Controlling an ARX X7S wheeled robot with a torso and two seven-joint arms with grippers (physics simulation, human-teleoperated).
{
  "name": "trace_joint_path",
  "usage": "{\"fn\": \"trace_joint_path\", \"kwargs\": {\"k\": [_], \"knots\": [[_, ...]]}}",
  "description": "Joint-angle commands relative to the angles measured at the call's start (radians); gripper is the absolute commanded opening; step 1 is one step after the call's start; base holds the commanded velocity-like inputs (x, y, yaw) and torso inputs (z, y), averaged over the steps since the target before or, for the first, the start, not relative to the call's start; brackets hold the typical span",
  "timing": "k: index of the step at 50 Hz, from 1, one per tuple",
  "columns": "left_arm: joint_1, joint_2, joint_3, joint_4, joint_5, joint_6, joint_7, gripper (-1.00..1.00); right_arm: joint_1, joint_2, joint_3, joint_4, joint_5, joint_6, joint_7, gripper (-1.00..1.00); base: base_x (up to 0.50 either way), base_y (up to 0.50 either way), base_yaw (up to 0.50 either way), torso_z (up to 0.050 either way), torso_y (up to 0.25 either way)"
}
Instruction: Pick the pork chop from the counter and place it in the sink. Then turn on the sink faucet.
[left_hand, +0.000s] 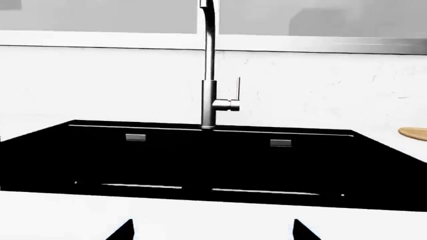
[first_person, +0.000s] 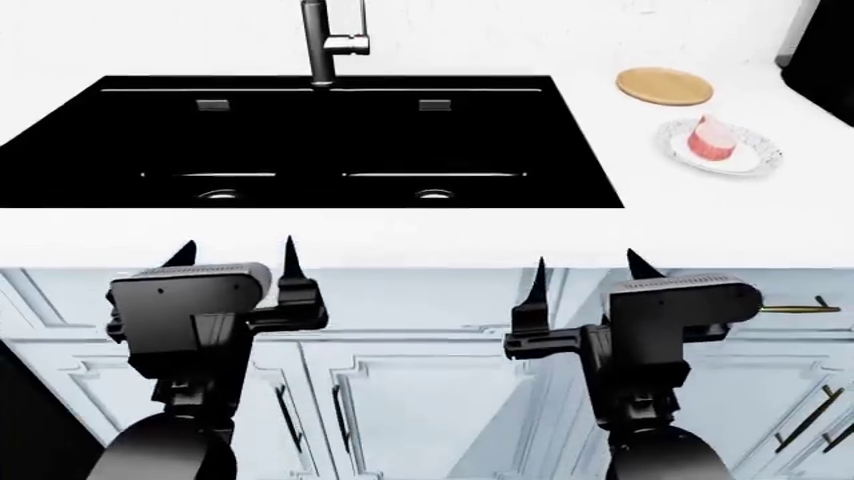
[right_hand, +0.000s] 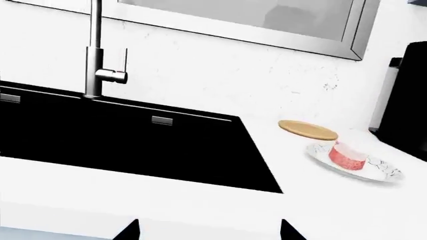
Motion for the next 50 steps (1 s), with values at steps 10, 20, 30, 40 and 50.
{"fn": "trace_joint_path", "kwargs": {"k": [10, 20, 30, 40, 50], "knots": [[-0.27, -0.011, -0.033, 0.059, -0.087, -0.292, -0.029, 1.0, 0.275, 0.037, -0.041, -0.126, -0.014, 0.337, -0.016, 1.0, 0.0, 0.0, 0.0, 0.05, 0.0], [-0.338, -0.011, -0.028, -0.016, -0.089, -0.287, -0.036, 1.0, 0.364, 0.039, -0.044, -0.076, 0.0, 0.366, -0.031, 1.0, 0.0, 0.0, 0.0, 0.05, 0.0], [-0.383, -0.014, -0.019, -0.089, -0.087, -0.27, -0.041, 1.0, 0.415, 0.036, -0.031, -0.019, 0.018, 0.378, -0.044, 1.0, 0.0, 0.0, 0.0, 0.05, 0.0], [-0.493, -0.006, -0.026, -0.206, -0.116, -0.332, -0.036, 1.0, 0.502, 0.029, -0.025, 0.066, 0.043, 0.396, -0.067, 1.0, 0.0, 0.0, 0.0, 0.03, 0.0], [-0.667, -0.012, 0.032, -0.496, -0.063, -0.205, -0.017, 1.0, 0.66, 0.006, 0.012, 0.308, 0.088, 0.322, -0.111, 1.0, 0.0, 0.0, 0.0, 0.0, 0.0]]}}
